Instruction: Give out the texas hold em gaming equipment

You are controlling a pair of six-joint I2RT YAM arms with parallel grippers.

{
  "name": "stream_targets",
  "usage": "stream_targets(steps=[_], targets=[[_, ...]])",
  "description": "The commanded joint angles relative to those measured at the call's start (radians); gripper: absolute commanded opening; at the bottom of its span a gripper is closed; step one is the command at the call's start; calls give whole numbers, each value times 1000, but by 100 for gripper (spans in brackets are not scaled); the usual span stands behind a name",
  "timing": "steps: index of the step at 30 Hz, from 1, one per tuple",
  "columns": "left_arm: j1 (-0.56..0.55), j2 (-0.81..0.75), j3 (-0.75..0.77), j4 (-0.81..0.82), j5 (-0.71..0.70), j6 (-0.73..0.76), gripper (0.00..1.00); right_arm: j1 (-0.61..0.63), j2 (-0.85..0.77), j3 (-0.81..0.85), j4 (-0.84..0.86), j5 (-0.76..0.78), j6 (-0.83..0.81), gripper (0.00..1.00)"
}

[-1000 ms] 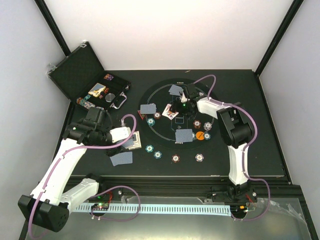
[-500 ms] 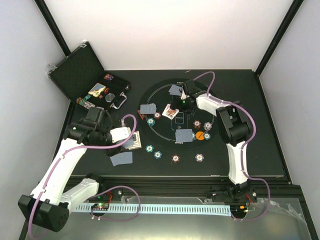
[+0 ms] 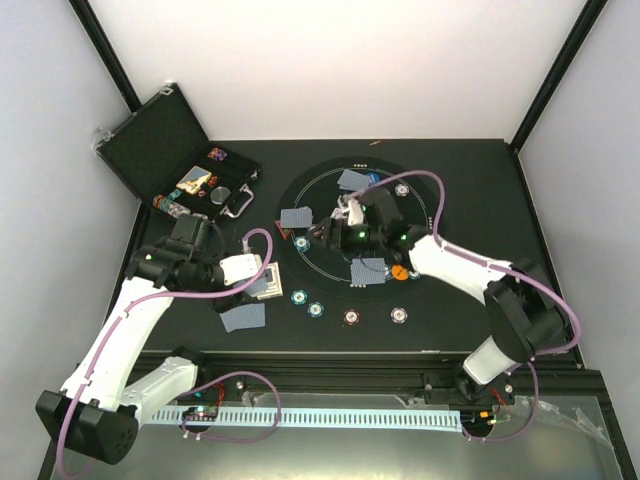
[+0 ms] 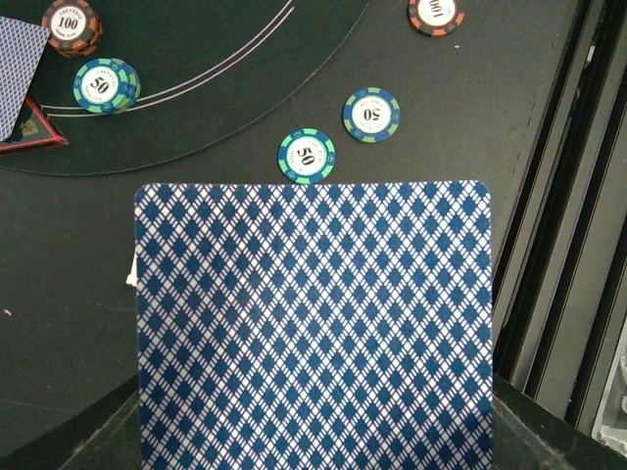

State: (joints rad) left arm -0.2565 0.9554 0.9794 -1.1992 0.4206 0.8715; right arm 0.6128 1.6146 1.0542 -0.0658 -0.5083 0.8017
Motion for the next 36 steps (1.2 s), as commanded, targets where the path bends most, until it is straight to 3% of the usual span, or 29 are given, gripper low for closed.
stream_targets(steps=[1,13,36], targets=[[0,-18,6,14,44,-6,1,101,-74,-122,230,-104,169,83],[0,-18,2,14,48,-9,2,351,-27,-173,583,-132,389,82],[0,-21,10,10,41,-4,2,418,260,-38,810,-215,551,71]])
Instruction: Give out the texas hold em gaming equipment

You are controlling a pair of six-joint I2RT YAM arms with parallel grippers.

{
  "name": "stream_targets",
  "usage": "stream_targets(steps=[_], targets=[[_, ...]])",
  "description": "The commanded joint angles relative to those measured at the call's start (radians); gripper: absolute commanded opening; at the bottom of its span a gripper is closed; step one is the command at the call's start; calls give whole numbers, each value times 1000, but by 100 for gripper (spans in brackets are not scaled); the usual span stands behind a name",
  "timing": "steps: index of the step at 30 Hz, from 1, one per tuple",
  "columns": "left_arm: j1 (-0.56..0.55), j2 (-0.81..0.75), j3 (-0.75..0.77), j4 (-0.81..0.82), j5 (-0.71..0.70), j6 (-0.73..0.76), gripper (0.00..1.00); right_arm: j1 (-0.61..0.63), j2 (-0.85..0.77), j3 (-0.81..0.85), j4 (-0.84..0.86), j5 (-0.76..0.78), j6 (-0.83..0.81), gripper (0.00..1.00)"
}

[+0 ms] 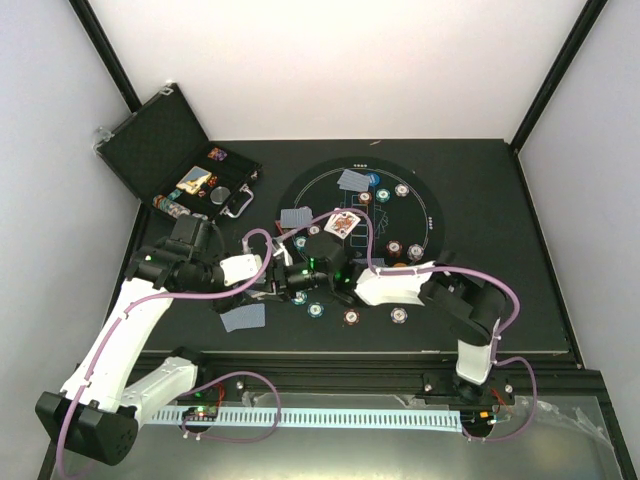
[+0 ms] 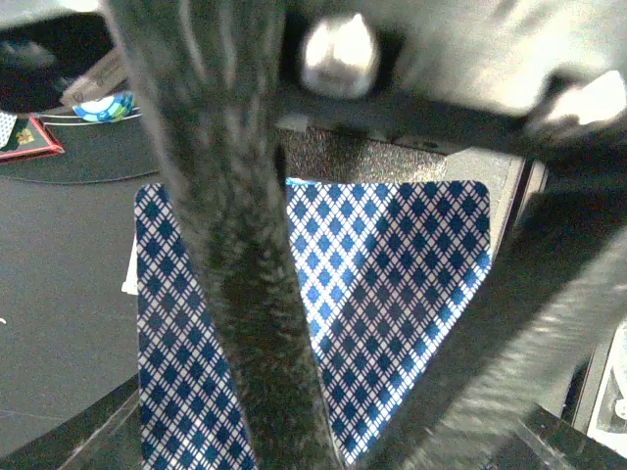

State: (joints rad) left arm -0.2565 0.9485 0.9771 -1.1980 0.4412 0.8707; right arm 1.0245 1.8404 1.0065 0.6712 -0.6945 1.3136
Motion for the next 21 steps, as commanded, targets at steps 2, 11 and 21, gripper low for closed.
stream_targets(steps=[2,11,21], targets=[[0,-16,12,7,20,-2,2,4,48,-1,92,-27,53,67],[0,-19,21,0,19,1,2,-73,19,-118,98,14,64,54],[0,-11,19,4,21,1,2,-118,-103,-164,-104,37,-79,31]])
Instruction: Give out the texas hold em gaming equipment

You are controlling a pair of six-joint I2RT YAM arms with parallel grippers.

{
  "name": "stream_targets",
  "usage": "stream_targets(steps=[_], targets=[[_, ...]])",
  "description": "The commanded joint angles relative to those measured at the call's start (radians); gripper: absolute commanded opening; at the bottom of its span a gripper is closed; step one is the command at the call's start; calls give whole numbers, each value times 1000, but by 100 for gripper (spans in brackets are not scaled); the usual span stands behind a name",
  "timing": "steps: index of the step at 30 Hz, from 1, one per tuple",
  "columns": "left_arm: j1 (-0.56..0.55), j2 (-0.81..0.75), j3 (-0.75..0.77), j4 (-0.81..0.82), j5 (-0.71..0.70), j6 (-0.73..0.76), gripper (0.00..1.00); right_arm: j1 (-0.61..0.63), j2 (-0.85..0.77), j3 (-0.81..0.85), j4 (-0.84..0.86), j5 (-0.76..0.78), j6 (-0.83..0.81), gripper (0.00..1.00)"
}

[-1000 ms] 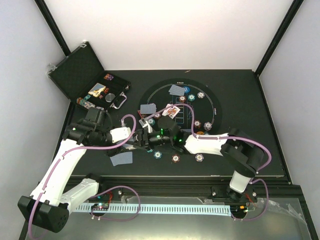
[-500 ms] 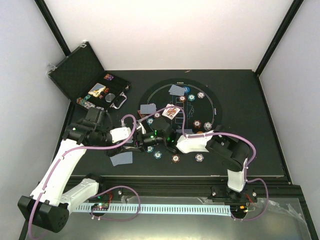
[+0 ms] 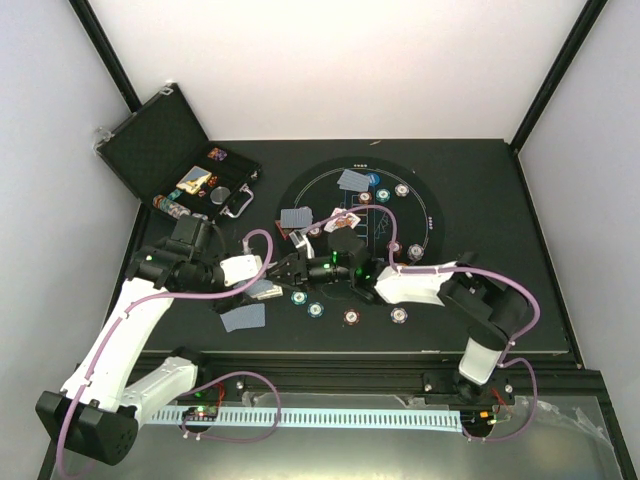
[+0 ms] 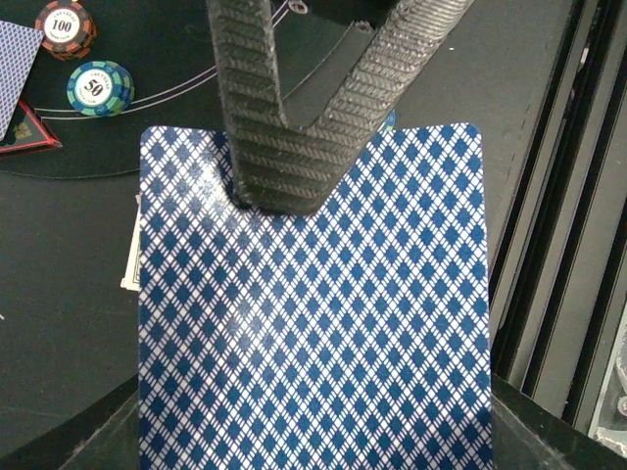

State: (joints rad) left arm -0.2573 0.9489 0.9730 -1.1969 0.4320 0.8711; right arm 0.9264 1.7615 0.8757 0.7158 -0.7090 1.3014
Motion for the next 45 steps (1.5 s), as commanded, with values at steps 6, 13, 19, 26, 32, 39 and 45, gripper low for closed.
stream_targets(steps=[6,13,19,26,32,39,45], targets=[[2,-15,21,3,23,3,2,-36,-73,-52,-166,55,-79,16],[1,-16,17,3,17,5,2,-52,-126,-62,-160,42,-69,3],[1,-9,16,8,18,3,2,-48,-142,-50,-149,11,-57,35],[1,-12,12,5,14,5,2,-49,-184,-52,-264,72,-121,58],[0,-13,10,8,16,5,1,-17,-198,8,-274,57,-139,70],[1,-9,23,5,24,0,2,63,-94,118,-301,30,-150,71],[1,-16,24,-3,12,6,1,88,-28,155,-247,13,-117,70]])
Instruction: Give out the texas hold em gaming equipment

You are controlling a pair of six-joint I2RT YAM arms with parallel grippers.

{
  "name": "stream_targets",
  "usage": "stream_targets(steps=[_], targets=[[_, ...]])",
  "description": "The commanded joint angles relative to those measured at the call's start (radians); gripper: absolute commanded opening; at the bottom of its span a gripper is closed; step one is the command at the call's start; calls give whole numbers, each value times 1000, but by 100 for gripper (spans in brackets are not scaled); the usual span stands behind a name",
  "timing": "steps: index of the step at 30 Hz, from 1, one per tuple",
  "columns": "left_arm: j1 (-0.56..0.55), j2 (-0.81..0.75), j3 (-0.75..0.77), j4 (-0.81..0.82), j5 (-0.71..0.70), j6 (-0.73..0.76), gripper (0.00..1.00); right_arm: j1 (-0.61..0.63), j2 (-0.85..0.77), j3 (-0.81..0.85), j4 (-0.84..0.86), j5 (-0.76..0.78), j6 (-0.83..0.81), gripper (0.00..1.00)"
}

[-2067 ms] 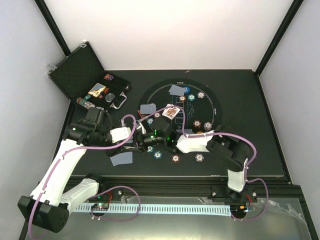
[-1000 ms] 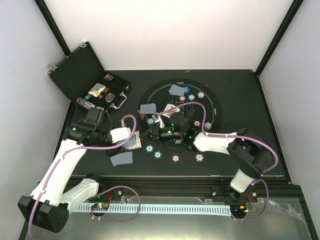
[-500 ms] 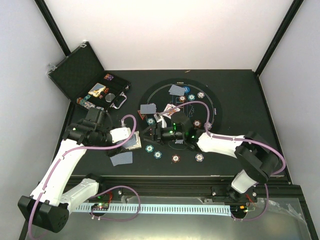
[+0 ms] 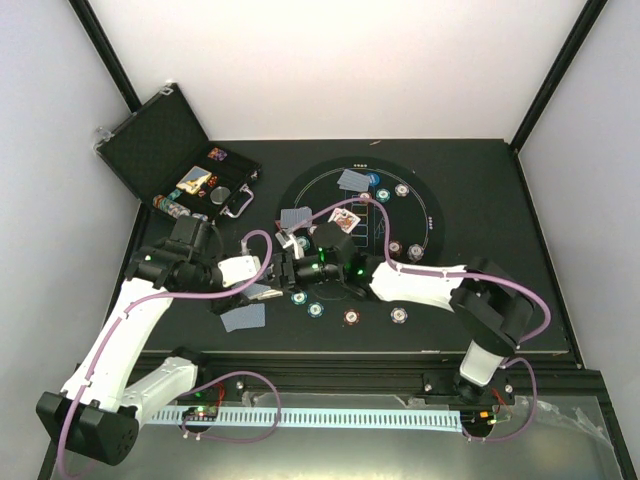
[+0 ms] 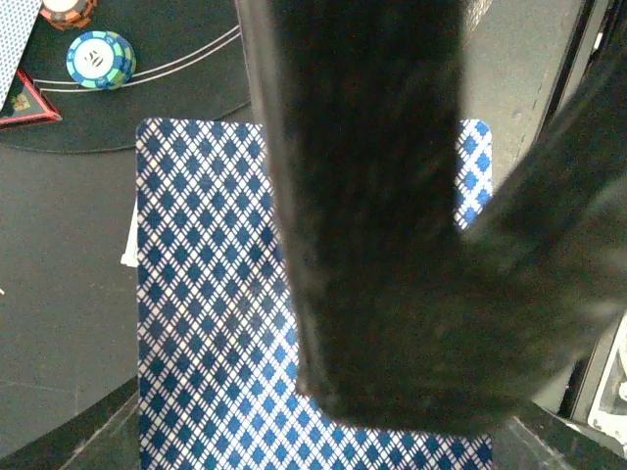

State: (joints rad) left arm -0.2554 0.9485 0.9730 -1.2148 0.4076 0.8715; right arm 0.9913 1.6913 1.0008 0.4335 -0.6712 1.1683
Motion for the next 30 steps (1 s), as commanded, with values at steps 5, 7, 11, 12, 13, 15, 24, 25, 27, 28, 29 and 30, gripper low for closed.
stream_targets(steps=[5,7,11,12,13,15,24,25,27,28,29,30], targets=[[-1,-16,23,17,40,3,2,27,79,39,72,-29,44,68],[-1,-14,25,15,41,1,2,27,83,32,78,-24,47,67],[-1,-19,20,14,35,7,1,21,80,8,72,-20,38,66],[-1,-19,21,14,34,7,2,16,73,4,50,-18,25,66],[-1,-19,21,13,34,7,2,7,62,-2,24,-13,7,66],[-1,-19,23,12,33,7,2,-14,26,-14,-28,-5,-30,66],[-1,-17,21,15,38,7,2,-80,-87,25,-301,21,-215,67],[-2,-17,21,16,39,7,1,-80,-82,19,-280,7,-199,67],[-1,-16,23,17,43,5,2,-77,-72,-5,-208,-16,-154,67],[-1,-14,24,15,44,3,2,-74,-65,-17,-167,-26,-130,67],[-1,-15,25,14,45,3,2,-69,-59,-26,-126,-35,-104,67],[-1,-15,26,14,45,3,2,-62,-49,-34,-68,-45,-81,67]])
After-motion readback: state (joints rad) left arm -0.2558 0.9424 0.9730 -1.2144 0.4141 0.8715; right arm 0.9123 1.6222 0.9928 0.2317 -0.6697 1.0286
